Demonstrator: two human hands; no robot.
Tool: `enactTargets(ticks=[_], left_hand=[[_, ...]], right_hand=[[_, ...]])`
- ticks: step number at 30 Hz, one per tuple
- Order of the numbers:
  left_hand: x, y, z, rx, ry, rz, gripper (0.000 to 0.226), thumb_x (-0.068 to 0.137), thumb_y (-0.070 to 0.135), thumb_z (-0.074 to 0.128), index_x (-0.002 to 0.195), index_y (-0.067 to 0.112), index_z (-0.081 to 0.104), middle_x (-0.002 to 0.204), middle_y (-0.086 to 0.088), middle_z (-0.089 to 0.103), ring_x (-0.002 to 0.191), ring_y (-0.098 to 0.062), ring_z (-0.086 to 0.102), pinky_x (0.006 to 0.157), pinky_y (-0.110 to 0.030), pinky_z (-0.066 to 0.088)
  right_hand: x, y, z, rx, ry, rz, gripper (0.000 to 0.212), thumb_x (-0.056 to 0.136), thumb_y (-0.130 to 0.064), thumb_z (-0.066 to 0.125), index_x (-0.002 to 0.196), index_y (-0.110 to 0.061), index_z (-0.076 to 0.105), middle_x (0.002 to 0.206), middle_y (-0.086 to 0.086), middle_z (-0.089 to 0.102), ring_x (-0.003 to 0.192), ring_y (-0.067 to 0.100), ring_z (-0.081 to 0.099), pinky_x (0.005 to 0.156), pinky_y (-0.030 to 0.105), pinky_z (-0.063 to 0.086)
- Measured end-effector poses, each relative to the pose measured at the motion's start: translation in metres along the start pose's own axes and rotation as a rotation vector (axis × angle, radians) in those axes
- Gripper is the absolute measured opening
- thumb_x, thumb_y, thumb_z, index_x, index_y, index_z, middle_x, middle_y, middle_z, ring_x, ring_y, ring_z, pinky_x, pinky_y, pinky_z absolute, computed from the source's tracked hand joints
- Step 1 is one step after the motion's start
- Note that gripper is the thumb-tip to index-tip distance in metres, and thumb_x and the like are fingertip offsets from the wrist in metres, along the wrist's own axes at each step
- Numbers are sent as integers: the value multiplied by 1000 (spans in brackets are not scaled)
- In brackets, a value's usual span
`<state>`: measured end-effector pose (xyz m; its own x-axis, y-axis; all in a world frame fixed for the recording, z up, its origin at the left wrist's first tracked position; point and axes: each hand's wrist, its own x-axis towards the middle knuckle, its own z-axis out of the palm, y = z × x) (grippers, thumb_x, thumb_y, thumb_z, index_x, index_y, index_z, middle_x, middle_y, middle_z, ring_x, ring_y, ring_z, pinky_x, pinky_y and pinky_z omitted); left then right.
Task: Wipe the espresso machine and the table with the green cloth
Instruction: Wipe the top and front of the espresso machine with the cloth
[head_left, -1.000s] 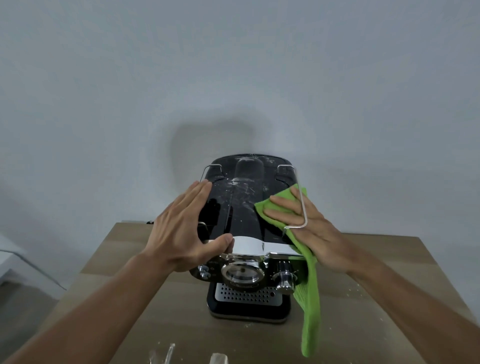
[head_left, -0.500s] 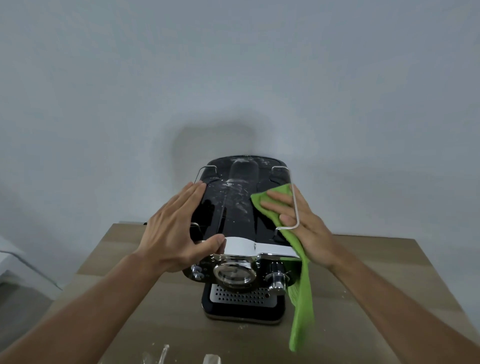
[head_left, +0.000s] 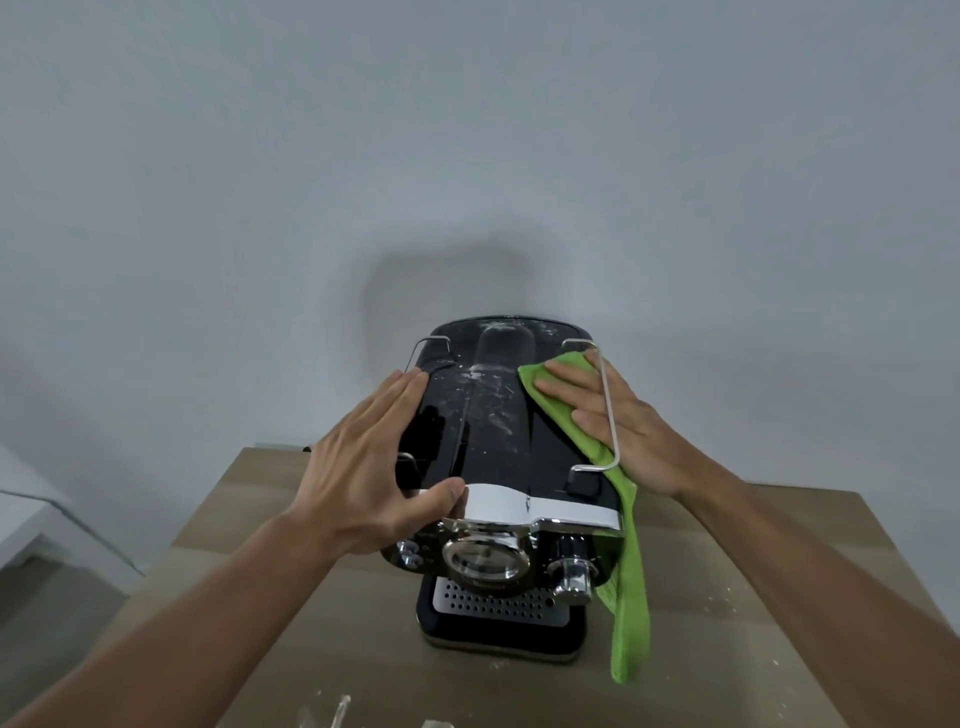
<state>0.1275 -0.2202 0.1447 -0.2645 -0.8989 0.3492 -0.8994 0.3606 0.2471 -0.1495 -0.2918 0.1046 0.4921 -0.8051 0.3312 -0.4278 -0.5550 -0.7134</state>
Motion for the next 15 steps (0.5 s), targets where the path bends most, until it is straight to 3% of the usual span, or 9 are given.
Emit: enactTargets(ticks=[2,5,7,13,15], left_hand=[[0,0,0,-7,3,-2,104,65,72,41,150,17,20,155,5,22,142,-5,13,108,-28,23],[3,1,0,-6,4,-3,104,64,72,41,150,17,21,155,5,22,141,-3,11,108,-27,23],[4,1,0,-1,8,-7,104,64,72,40,150,17,21,155,6,23,141,-3,11,108,-27,23],[-1,3,1,-1,-5,-17,104,64,71,40,151,18,19,155,7,20,142,-3,10,111,-28,22],[0,2,1,-9,-4,-20,104,64,71,41,151,19,19,156,8,20,142,-2,9,111,-26,20]], right_hand=[[6,2,-5,-22,-16,0,36,96,-43,33,130,-48,41,148,-23,31,147,5,3,120,25,-2],[22,8,-12,-93,-17,28,36,97,-40,32,128,-55,39,147,-27,30,146,6,11,121,42,6],[27,7,-12,-63,-17,54,36,96,-42,32,128,-56,39,148,-27,30,146,7,11,121,45,8],[2,1,-3,30,-67,-4,40,92,-54,34,130,-50,43,148,-25,31,146,2,0,118,22,-7],[2,3,-4,10,-63,-10,41,92,-57,32,131,-52,44,148,-26,32,147,4,2,119,24,-3]])
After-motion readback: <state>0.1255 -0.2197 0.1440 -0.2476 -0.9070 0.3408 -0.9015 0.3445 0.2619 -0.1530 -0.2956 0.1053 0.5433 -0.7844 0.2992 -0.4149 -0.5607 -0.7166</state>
